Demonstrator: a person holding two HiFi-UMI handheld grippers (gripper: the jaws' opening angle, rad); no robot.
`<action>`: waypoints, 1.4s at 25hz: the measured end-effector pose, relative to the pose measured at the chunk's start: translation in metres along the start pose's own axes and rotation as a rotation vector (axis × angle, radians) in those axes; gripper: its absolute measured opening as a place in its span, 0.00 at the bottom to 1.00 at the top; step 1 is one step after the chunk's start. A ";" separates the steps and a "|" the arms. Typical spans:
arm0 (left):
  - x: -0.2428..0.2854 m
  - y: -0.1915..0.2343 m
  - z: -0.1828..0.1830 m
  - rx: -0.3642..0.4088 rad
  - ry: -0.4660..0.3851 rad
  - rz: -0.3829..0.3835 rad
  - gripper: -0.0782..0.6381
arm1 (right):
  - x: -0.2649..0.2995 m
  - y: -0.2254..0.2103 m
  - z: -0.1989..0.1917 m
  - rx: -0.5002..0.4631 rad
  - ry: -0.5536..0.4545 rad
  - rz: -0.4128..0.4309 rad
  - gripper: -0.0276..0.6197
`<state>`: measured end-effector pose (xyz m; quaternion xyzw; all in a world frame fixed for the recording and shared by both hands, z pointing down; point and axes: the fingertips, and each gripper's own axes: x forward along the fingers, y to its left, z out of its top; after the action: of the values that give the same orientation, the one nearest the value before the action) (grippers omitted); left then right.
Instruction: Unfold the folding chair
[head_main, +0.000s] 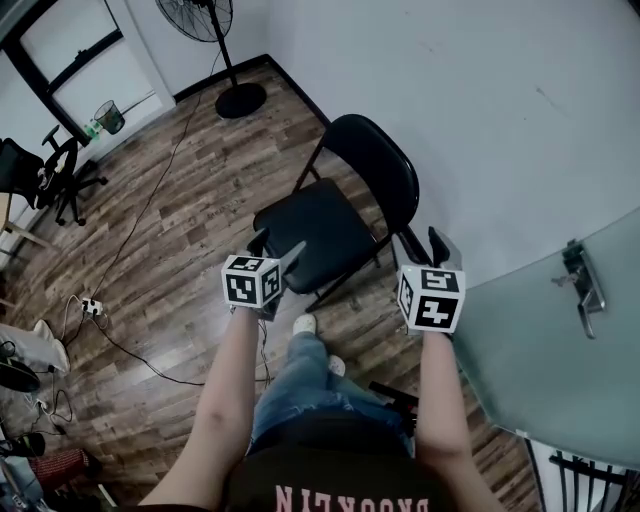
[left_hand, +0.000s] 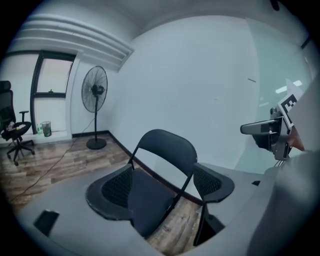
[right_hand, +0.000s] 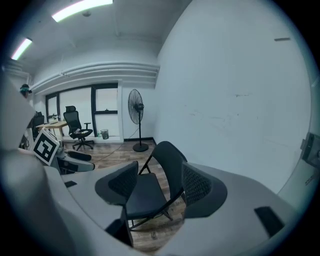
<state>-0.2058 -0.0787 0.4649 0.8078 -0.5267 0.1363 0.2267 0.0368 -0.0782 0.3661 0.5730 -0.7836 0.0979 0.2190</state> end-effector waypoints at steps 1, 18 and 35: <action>-0.008 -0.006 0.008 0.014 -0.020 0.000 0.63 | -0.008 0.002 0.003 -0.003 -0.022 0.009 0.47; -0.094 -0.059 0.156 0.395 -0.402 0.025 0.14 | -0.057 0.024 0.069 -0.106 -0.285 0.052 0.31; -0.161 -0.051 0.249 0.645 -0.619 -0.008 0.11 | -0.105 0.077 0.182 -0.156 -0.586 0.067 0.04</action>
<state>-0.2296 -0.0609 0.1654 0.8420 -0.4972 0.0446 -0.2047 -0.0522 -0.0372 0.1651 0.5323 -0.8369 -0.1250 0.0236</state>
